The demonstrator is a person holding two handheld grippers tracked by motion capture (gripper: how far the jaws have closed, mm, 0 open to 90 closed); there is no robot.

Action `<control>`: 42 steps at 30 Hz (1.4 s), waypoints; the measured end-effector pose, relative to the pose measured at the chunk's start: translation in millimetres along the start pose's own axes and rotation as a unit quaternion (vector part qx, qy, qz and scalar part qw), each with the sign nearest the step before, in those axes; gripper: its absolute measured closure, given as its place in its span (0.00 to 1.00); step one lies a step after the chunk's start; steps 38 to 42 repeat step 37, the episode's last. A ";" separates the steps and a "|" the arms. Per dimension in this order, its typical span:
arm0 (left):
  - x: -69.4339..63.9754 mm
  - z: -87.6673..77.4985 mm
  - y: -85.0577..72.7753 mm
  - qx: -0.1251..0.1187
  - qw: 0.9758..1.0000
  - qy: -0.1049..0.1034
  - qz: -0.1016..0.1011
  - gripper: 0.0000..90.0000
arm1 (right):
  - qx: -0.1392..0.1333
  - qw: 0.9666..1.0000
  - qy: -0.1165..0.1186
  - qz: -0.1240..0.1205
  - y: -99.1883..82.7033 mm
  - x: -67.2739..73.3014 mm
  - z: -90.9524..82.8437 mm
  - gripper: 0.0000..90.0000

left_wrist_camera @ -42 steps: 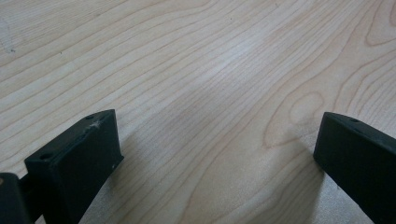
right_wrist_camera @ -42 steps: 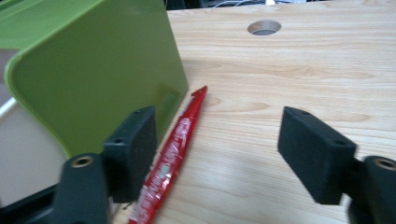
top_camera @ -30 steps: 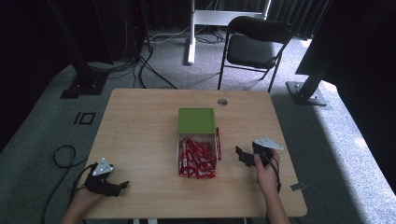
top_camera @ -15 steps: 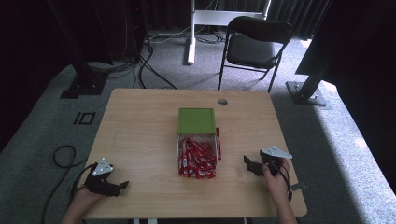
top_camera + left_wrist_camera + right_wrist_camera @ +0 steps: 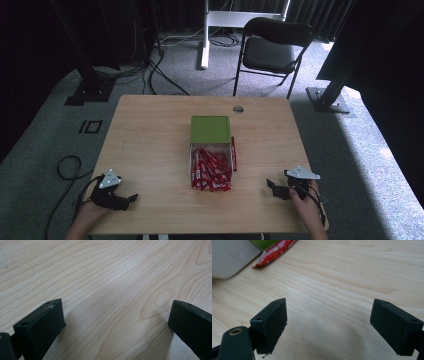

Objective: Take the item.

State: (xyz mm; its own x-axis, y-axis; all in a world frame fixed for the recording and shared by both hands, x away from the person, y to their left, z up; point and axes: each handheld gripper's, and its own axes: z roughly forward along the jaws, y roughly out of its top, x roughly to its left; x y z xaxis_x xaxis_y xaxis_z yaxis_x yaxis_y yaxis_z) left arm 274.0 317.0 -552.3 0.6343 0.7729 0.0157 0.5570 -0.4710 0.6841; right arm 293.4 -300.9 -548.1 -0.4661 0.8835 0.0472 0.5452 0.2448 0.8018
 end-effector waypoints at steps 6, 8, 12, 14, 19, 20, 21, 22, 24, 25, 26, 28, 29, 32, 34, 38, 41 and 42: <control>0.0 -0.1 0.0 0.000 1.000 0.000 0.000 0.02 | 0.006 1.000 -0.018 0.003 -12.6 -4.5 -8.8 0.15; 0.0 -0.1 0.0 0.000 1.000 0.000 0.000 0.02 | 0.013 1.000 -0.019 0.002 -15.9 -5.2 -10.6 0.15; 0.0 -0.1 0.0 0.000 1.000 0.000 0.000 0.02 | 0.021 1.000 -0.019 -0.003 -19.6 -6.7 -13.8 0.15; 0.0 0.0 0.0 0.000 1.000 0.000 0.000 0.02 | 0.025 1.000 -0.017 -0.008 -20.7 -8.5 -14.8 0.15; 0.0 -0.1 0.0 0.000 1.000 0.000 0.000 0.02 | 0.054 0.997 0.027 -0.037 -23.3 -6.2 -14.9 0.15; 0.0 0.0 0.0 0.000 1.000 0.000 0.000 0.02 | 0.056 0.997 0.025 -0.040 -23.2 -5.3 -14.4 0.15; 0.0 0.0 0.0 0.000 1.000 0.000 0.000 0.02 | 0.057 0.997 0.025 -0.044 -23.0 -5.0 -14.2 0.15; 0.0 0.0 0.0 0.000 1.000 0.000 0.000 0.02 | 0.058 0.997 0.027 -0.048 -22.9 -4.7 -13.8 0.14; -0.1 -0.1 0.0 0.000 1.000 0.000 0.000 0.02 | 0.059 0.996 0.030 -0.051 -22.8 -4.3 -13.6 0.14; 0.0 0.0 0.0 0.000 1.000 0.000 0.000 0.02 | 0.059 0.996 0.033 -0.054 -22.8 -3.9 -13.5 0.14; 0.0 0.0 -0.1 0.000 1.000 0.000 0.000 0.02 | 0.059 0.996 0.038 -0.058 -22.9 -3.4 -13.5 0.14; -0.1 0.0 -0.1 0.000 1.000 0.000 0.000 0.02 | 0.058 0.995 0.044 -0.065 -23.0 -2.9 -13.5 0.14; -0.1 -0.1 0.0 0.000 1.000 0.000 0.000 0.02 | 0.059 0.995 0.048 -0.067 -23.0 -2.7 -13.6 0.14; -0.1 0.0 0.0 0.000 1.000 0.000 0.000 0.02 | 0.060 0.995 0.048 -0.067 -23.0 -2.8 -13.6 0.14; -0.1 0.0 0.0 0.000 1.000 0.000 0.000 0.02 | 0.059 0.995 0.047 -0.066 -23.0 -2.8 -13.5 0.14; -0.1 0.0 -0.1 0.000 1.000 0.000 0.000 0.02 | 0.059 0.995 0.047 -0.066 -23.0 -2.8 -13.5 0.14; -0.1 0.0 -0.1 0.000 1.000 0.000 0.000 0.02 | 0.059 0.995 0.047 -0.066 -23.0 -2.8 -13.5 0.14; -0.1 0.0 -0.1 0.000 1.000 0.000 0.000 0.02 | 0.059 0.995 0.047 -0.066 -23.0 -2.8 -13.5 0.14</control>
